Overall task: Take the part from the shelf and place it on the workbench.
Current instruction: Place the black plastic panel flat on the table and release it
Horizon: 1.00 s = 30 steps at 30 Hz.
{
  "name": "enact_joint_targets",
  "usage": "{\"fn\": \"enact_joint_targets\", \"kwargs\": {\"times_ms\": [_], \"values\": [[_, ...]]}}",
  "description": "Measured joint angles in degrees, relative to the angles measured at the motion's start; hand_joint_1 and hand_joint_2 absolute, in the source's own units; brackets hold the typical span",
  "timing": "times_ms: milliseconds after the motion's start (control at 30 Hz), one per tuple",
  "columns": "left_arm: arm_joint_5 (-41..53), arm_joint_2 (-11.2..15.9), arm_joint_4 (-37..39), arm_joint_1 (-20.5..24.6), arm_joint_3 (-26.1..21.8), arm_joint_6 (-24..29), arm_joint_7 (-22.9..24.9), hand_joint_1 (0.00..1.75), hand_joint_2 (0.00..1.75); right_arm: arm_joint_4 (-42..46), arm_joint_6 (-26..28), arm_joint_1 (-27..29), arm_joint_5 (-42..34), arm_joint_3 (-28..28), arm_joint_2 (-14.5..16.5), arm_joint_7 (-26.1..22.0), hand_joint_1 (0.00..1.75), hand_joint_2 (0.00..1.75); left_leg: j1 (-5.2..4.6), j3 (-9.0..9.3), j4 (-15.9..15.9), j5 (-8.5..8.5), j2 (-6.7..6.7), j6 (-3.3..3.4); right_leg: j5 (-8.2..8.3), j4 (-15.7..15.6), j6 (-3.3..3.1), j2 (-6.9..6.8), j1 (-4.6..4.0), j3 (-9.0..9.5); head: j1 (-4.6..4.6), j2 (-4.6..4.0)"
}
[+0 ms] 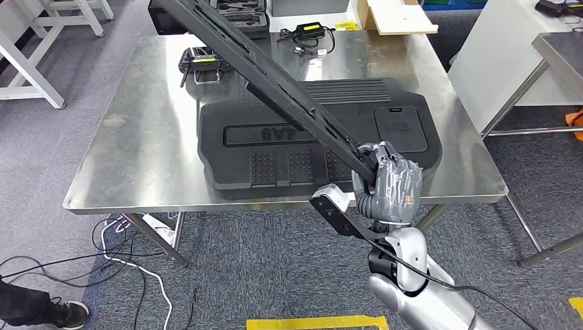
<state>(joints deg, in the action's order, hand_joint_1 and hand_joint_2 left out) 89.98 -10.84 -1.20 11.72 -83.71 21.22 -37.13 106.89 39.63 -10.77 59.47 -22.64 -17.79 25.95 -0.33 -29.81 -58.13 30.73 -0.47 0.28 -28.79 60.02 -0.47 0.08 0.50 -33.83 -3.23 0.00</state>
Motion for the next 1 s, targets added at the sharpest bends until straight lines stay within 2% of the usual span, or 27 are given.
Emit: {"fn": "enact_joint_targets", "kwargs": {"times_ms": [400, 1000], "values": [[0.0, 0.0, 0.01, 0.01, 0.0, 0.02, 0.0, 0.0, 1.75, -0.14, -0.33, -1.89, 0.11, -0.17, -0.05, 1.99, 1.75, 1.75, 0.0, 0.06, 0.0, 0.0, 0.0, 0.0, 0.02, -0.06, 0.04, -0.06, 0.04, 0.08, 0.0, 0.0], [0.0, 0.0, 0.07, 0.23, 0.02, -0.29, 0.26, 0.0, 1.75, -0.11, -0.26, -1.83, 1.58, -0.42, -1.47, 4.47, 1.75, 1.75, 0.0, 0.11, -0.01, 0.0, 0.0, 0.0, 0.02, -0.07, 0.04, -0.05, 0.04, 0.11, 0.0, 0.0]]}}
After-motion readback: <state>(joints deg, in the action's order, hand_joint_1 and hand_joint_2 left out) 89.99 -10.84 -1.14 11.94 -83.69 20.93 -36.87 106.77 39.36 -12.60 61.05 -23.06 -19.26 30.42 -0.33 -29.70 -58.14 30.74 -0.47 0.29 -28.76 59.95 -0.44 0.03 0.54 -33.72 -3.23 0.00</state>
